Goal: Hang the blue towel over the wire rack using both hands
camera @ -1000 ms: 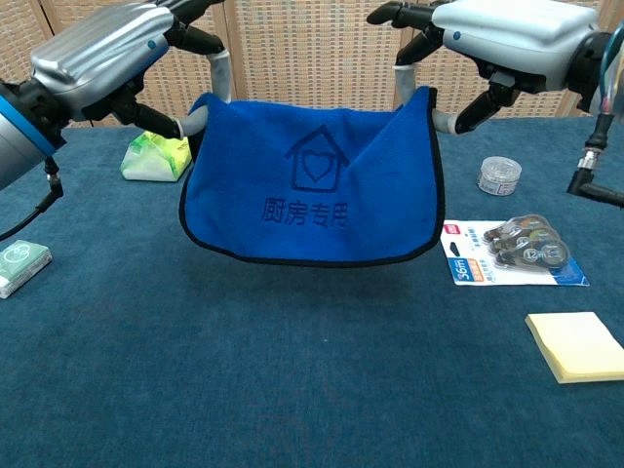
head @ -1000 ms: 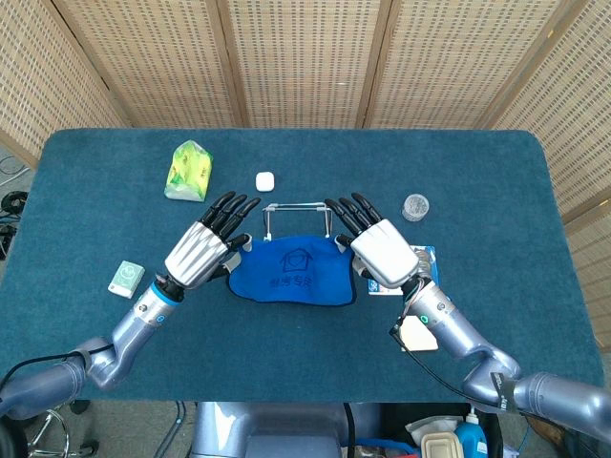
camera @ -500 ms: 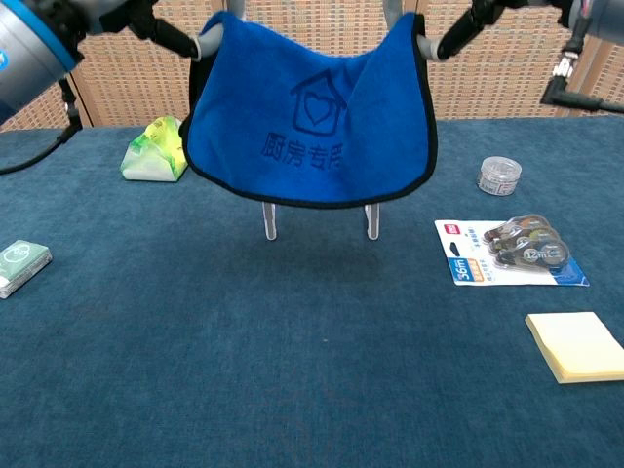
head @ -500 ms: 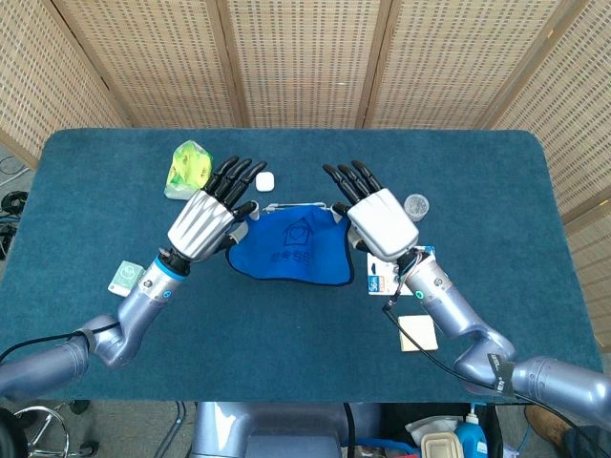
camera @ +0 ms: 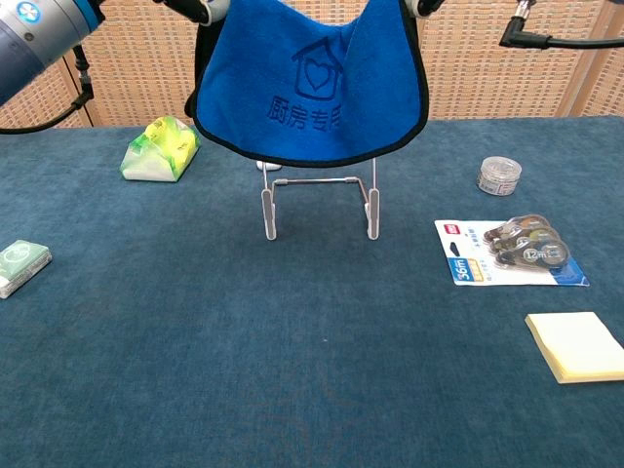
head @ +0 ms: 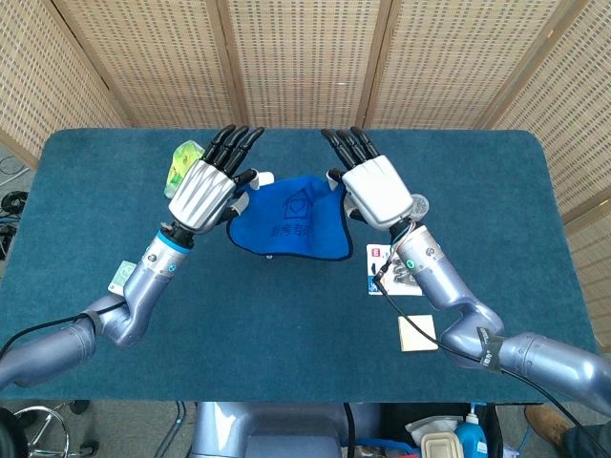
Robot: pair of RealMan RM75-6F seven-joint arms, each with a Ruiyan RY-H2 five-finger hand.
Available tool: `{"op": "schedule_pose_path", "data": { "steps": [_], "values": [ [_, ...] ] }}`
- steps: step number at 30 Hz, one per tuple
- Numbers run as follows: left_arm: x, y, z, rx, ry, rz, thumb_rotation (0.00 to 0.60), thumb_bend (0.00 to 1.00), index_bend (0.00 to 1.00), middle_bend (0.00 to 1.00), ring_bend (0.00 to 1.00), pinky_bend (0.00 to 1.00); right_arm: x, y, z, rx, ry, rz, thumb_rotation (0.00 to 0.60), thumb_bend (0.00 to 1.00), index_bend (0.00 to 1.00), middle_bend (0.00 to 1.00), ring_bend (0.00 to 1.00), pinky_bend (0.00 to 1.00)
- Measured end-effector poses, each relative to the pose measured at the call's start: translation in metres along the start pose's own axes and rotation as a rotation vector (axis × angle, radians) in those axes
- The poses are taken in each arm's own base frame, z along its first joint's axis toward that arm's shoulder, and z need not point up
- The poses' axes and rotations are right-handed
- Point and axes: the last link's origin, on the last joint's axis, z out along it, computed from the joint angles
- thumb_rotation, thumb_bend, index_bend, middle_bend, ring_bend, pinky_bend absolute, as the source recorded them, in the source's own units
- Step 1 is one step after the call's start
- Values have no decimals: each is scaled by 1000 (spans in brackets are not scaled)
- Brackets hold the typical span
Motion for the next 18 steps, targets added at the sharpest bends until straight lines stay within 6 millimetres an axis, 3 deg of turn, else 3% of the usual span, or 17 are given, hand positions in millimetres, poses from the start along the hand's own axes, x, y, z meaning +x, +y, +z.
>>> {"op": "schedule_pose_path", "data": {
  "steps": [7,18],
  "values": [
    [-20,-2,6,35,-39,-11,600,445,755,0,0,46,-17,7,13,-38,-39,-6,600,536,630,0,0,0],
    [-42,-13,5,78,-85,2,600,445,753,0,0,46,-46,16,15,-69,-100,4,600,535,630,0,0,0]
  ]
}}
